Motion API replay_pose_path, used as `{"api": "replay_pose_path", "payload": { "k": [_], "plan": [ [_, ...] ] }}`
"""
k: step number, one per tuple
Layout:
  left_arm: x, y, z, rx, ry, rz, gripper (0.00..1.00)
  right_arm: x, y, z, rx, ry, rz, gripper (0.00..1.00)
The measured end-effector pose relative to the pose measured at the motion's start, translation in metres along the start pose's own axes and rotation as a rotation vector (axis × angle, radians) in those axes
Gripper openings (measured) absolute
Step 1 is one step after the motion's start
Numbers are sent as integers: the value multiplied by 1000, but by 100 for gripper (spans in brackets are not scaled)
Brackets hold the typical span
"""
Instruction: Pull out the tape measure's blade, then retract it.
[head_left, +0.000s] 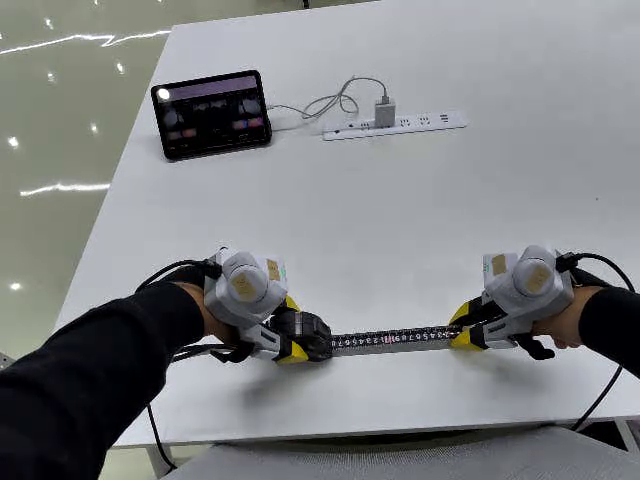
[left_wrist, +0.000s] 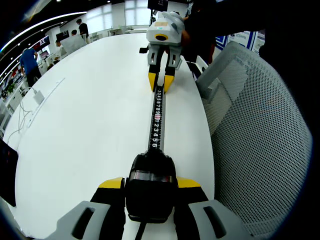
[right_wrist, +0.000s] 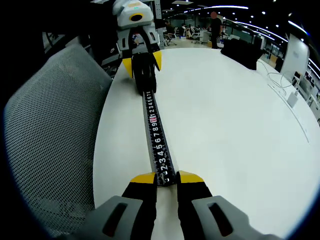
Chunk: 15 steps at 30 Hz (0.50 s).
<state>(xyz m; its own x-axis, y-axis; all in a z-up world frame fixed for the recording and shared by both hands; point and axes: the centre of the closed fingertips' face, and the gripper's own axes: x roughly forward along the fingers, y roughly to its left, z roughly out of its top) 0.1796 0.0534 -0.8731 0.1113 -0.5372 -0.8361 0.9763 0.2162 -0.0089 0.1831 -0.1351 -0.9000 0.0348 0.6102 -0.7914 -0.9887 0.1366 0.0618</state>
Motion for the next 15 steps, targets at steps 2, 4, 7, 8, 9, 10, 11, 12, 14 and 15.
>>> {"api": "replay_pose_path", "payload": {
  "k": [2, 4, 7, 8, 9, 10, 11, 12, 14, 15],
  "plan": [
    [0, 0, 0, 0, 0, 0, 33, 0, -1, -1, -1, -1, 0, 10],
    [0, 0, 0, 0, 0, 0, 33, -1, -1, -1, -1, -1, -1, 10],
    [0, 0, 0, 0, 0, 0, 33, -1, -2, -2, 1, -1, -1, 10],
    [0, 0, 0, 0, 0, 1, 33, -1, -3, -3, 1, -1, -1, 10],
    [0, 0, 0, 0, 0, 1, 33, -1, -3, -3, 1, 0, -2, 10],
    [0, 0, 0, 0, 0, 1, 33, -1, -3, -3, 1, -1, -2, 10],
    [0, 0, 0, -1, 0, 1, 33, -1, -3, -4, 2, -1, -2, 10],
    [0, 0, 0, -1, 0, 1, 33, -1, -2, -3, 2, -2, -2, 10],
    [0, 1, 0, -1, -1, 1, 33, -1, -2, -3, 5, -3, -2, 10],
    [0, 1, 0, -2, -1, 1, 33, -1, -2, -3, 4, -2, -3, 10]
  ]
}}
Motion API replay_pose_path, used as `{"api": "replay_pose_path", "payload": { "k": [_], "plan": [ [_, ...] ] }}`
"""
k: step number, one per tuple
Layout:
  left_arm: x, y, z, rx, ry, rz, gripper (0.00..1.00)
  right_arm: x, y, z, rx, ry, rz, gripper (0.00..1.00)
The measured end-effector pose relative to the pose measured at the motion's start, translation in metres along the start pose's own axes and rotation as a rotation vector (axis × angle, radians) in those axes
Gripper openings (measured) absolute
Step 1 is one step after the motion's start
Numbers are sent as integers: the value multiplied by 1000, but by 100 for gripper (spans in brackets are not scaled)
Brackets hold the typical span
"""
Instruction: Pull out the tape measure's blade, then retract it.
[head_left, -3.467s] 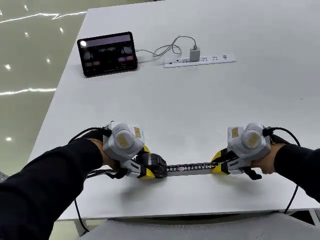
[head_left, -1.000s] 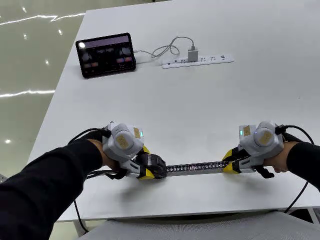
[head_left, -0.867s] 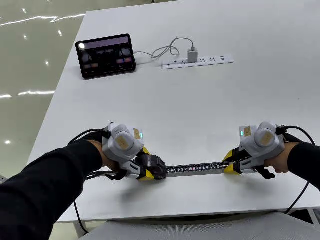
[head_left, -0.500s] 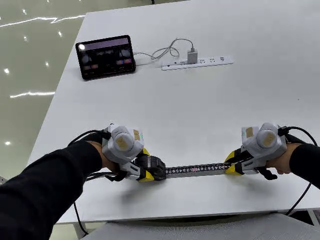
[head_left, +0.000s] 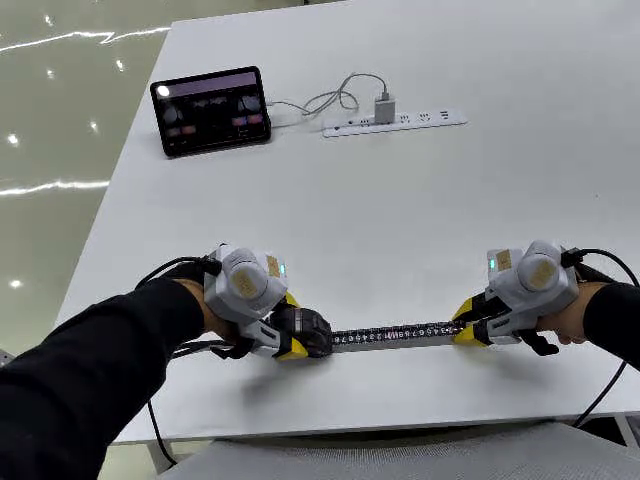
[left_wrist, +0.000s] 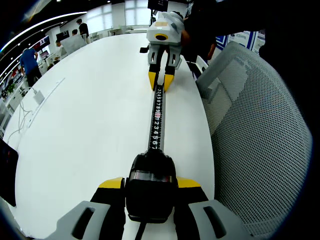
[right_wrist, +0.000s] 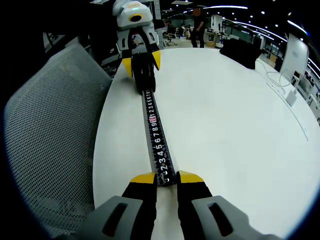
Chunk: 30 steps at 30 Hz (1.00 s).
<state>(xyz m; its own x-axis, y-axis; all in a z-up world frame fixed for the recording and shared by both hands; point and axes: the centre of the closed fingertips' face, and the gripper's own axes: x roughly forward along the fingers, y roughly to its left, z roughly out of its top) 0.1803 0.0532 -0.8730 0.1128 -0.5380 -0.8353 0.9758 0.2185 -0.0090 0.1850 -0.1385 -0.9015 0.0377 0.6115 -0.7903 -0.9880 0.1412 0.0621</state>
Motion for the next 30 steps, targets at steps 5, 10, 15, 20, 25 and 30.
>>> {"api": "replay_pose_path", "payload": {
  "k": [5, 10, 15, 20, 25, 30],
  "plan": [
    [0, 0, 0, 0, 1, 0, 33, -1, 0, 0, 0, 1, 0, 10],
    [0, 1, 0, -1, 0, 1, 33, -2, -1, -2, 3, 2, -1, 10],
    [0, 1, 0, -1, 0, 1, 33, -2, -3, -3, 8, 3, -3, 10],
    [0, 1, 0, -2, 0, 1, 33, -3, -5, -6, 9, 4, -4, 10],
    [0, 1, 0, -2, -1, 1, 33, -6, -3, -6, 11, 4, -6, 10],
    [0, 1, 0, -3, -3, 1, 33, -8, -2, -6, 13, 5, -7, 10]
  ]
}}
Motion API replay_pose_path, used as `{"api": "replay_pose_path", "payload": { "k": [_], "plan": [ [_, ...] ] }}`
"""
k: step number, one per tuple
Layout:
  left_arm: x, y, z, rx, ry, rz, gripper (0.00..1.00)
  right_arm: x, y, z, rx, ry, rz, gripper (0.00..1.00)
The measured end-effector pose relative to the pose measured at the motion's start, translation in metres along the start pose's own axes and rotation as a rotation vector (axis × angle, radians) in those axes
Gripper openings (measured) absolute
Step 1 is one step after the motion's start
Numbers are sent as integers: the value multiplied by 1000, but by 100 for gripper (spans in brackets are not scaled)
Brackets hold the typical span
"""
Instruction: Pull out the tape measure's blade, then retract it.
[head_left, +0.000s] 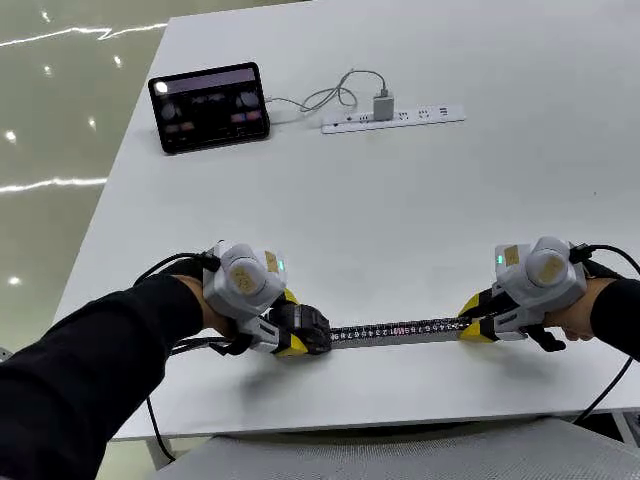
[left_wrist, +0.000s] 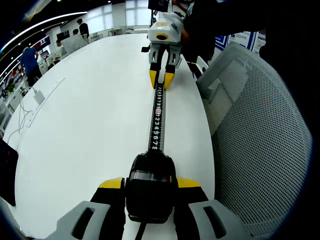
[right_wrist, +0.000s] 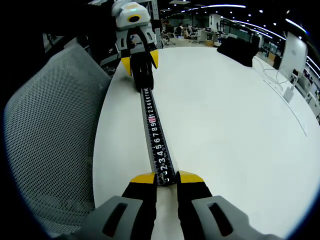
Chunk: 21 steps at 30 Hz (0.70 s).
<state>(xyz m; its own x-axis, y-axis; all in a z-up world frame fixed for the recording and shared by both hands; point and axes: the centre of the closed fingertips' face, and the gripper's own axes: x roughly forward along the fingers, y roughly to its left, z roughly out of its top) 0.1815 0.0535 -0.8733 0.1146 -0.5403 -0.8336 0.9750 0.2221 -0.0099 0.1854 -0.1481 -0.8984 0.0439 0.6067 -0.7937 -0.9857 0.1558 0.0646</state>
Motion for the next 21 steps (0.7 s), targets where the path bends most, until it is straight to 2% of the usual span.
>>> {"api": "replay_pose_path", "payload": {
  "k": [21],
  "plan": [
    [0, -1, 0, 0, 0, 2, 33, -6, 2, -7, 8, 3, -6, 10]
  ]
}}
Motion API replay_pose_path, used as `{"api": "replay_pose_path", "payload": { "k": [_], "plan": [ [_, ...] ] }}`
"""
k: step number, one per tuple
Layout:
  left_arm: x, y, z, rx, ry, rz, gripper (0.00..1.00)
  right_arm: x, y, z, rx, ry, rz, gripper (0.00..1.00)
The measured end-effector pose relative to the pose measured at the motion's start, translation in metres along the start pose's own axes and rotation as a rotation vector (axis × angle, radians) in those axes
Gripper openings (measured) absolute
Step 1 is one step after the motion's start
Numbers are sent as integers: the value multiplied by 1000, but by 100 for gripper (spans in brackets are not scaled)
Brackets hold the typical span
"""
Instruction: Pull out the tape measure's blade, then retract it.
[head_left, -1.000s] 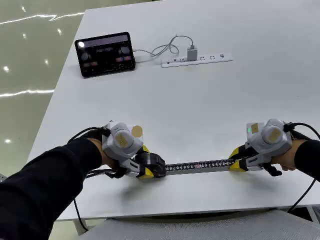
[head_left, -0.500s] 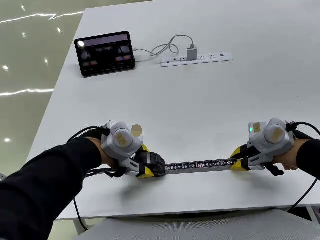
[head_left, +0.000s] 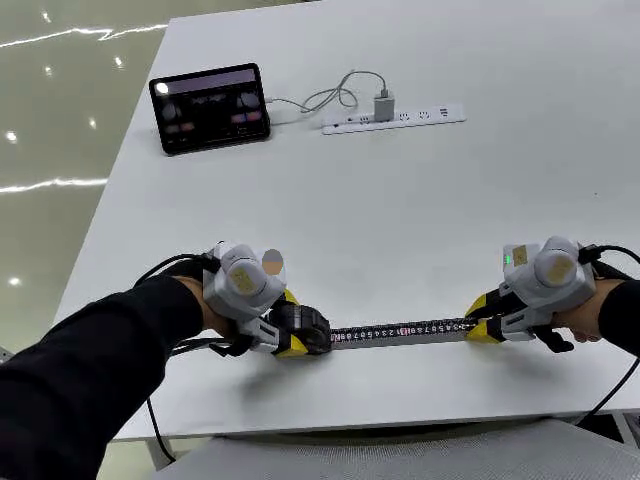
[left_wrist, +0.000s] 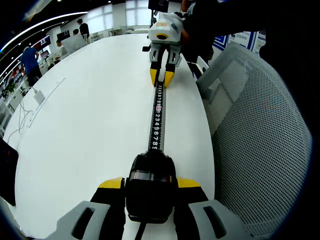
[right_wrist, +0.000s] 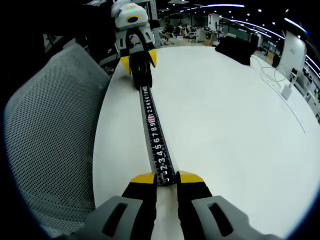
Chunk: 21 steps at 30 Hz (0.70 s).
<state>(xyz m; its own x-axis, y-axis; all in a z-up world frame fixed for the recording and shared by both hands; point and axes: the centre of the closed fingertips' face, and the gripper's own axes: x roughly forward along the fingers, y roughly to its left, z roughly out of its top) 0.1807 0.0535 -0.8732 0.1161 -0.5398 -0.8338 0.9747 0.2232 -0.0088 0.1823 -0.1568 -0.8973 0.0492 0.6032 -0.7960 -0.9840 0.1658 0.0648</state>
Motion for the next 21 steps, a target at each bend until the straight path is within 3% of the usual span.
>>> {"api": "replay_pose_path", "payload": {
  "k": [21],
  "plan": [
    [0, -1, 0, 1, 3, -2, 33, -6, -2, -7, 12, 4, -3, 10]
  ]
}}
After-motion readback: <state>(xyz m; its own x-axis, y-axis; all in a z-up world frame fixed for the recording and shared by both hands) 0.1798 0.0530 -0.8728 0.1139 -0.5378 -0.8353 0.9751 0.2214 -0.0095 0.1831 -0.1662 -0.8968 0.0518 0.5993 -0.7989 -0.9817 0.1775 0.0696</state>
